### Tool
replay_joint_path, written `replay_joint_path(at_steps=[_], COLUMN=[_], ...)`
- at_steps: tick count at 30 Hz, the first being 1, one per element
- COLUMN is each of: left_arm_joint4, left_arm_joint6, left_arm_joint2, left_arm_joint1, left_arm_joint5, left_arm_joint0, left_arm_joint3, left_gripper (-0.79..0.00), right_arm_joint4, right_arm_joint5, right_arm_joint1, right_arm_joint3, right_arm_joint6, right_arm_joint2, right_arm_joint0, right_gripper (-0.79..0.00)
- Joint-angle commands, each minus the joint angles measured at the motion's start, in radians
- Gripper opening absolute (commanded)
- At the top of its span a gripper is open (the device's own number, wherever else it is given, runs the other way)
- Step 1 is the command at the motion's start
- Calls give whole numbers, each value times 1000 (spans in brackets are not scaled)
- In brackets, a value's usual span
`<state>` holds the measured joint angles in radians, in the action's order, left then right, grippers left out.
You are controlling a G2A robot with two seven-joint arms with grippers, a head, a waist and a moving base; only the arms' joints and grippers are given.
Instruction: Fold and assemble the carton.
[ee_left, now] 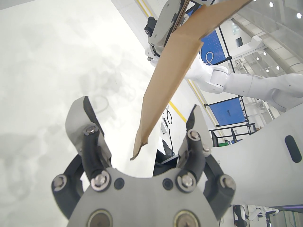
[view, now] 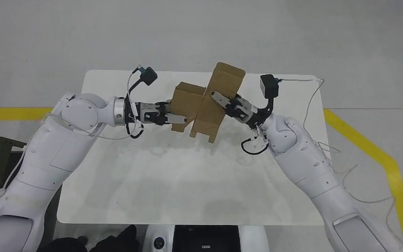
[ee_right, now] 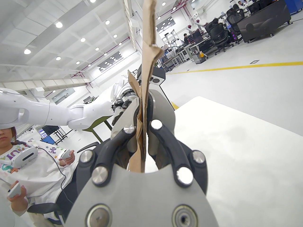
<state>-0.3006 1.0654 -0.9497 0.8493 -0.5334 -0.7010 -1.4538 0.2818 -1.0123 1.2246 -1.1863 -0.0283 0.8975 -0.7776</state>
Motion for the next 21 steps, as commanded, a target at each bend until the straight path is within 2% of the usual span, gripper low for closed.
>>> replay_joint_path(at_steps=[1, 8, 12, 13, 14, 15, 16, 21], left_arm_joint4=[-4, -33, -37, -39, -38, -40, -45, -75], left_arm_joint6=[6, 32, 51, 56, 61, 68, 76, 204], left_arm_joint2=[-1, -8, -14, -14, -15, -15, -15, -10], left_arm_joint1=[1, 5, 6, 6, 6, 7, 7, 5], left_arm_joint5=[-1, -2, -4, -2, 3, 11, 21, 80], left_arm_joint0=[0, -6, -5, -5, -5, -5, -5, 11], left_arm_joint3=[2, 1, -1, -1, 2, 4, 7, 15], left_gripper=[-785, -785, -785, -785, -785, -785, -785, -785], right_arm_joint4=[4, 18, 25, 24, 24, 25, 22, -71], right_arm_joint5=[0, 0, 0, 0, 0, 0, 0, 0], right_arm_joint1=[1, 6, 8, 8, 9, 9, 8, -15], right_arm_joint3=[-1, 1, 2, 1, 1, 0, -1, -3], right_arm_joint6=[3, 14, 14, 13, 11, 5, -8, -153], right_arm_joint2=[4, 24, 34, 35, 37, 38, 36, 47], right_arm_joint0=[-4, -15, -21, -22, -24, -25, -27, -39], right_gripper=[-785, -785, -683, -616, -431, -86, 0, 0])
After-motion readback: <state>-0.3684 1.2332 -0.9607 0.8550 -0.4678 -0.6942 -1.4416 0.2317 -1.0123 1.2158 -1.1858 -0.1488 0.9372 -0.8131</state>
